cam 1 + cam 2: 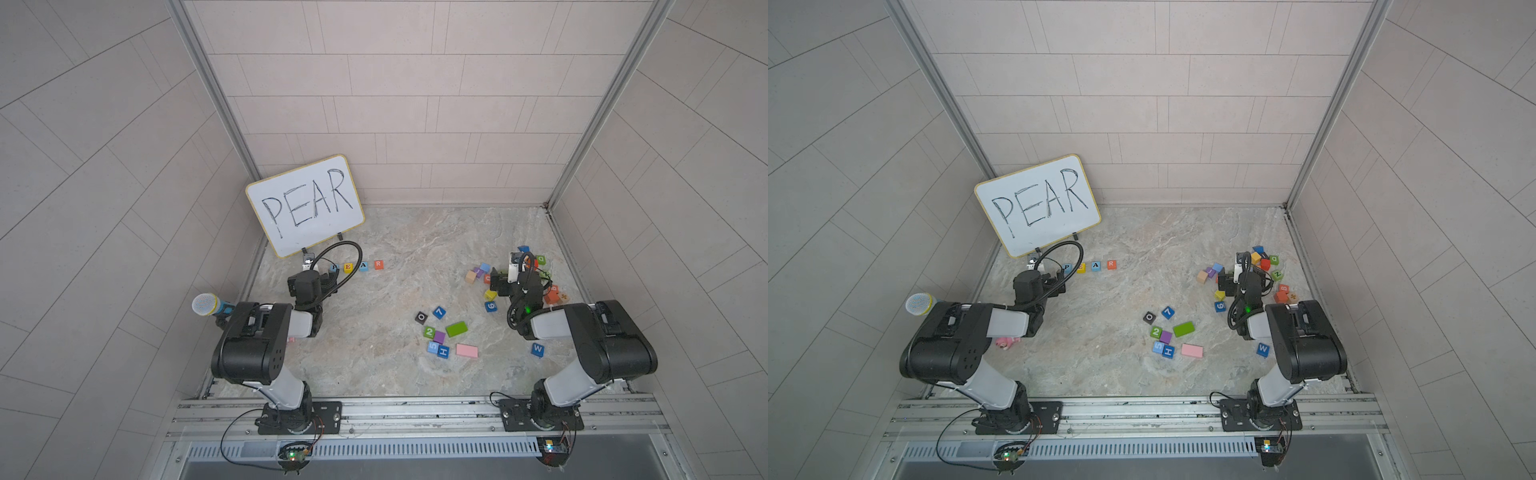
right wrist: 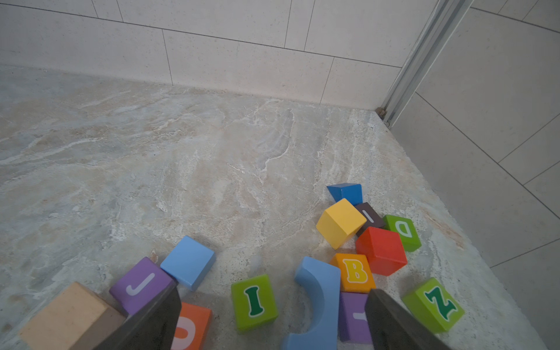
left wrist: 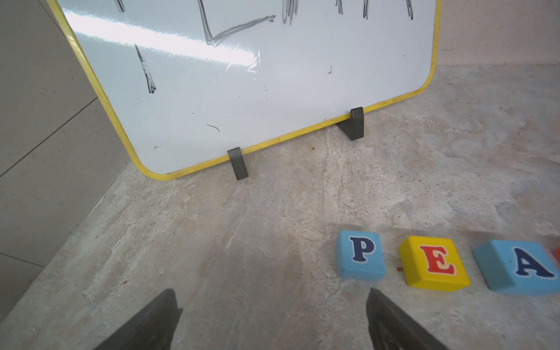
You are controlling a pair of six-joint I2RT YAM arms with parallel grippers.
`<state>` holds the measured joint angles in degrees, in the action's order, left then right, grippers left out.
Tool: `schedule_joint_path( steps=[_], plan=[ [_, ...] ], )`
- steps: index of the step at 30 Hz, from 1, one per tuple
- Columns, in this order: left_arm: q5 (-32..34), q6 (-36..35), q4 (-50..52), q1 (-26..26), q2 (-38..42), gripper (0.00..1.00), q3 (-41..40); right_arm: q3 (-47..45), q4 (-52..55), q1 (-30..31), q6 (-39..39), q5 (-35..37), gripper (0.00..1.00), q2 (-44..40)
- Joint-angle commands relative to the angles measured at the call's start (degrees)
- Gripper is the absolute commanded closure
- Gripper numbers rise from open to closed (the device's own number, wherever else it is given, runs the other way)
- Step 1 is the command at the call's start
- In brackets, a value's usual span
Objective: Spell the uppercase word “pear” with letter blocks
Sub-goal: Reset both arms
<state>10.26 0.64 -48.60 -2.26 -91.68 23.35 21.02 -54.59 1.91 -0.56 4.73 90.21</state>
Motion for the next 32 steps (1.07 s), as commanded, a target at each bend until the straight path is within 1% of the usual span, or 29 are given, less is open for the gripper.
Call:
schedule_joint_path(
  steps=[1,17,21,32],
  plan=[
    [-0.6,0.9,-1.1,0.3,-0.4,0.00,1.3,0.2,0.3,-0.1,0.0,-0.3,0.00,-0.1],
    [-0.6,0.8,-1.1,0.3,-0.3,0.00,1.3,0.6,0.7,-0.2,-0.1,-0.4,0.00,0.0],
    [-0.6,0.7,-1.3,0.3,-0.2,0.00,1.3,0.9,1.3,-0.7,-0.4,-1.9,0.00,0.0],
    [-0.6,0.5,-1.7,0.3,0.1,0.00,0.9,0.8,1.1,-0.7,-0.2,-1.9,0.00,0.0]
  ],
)
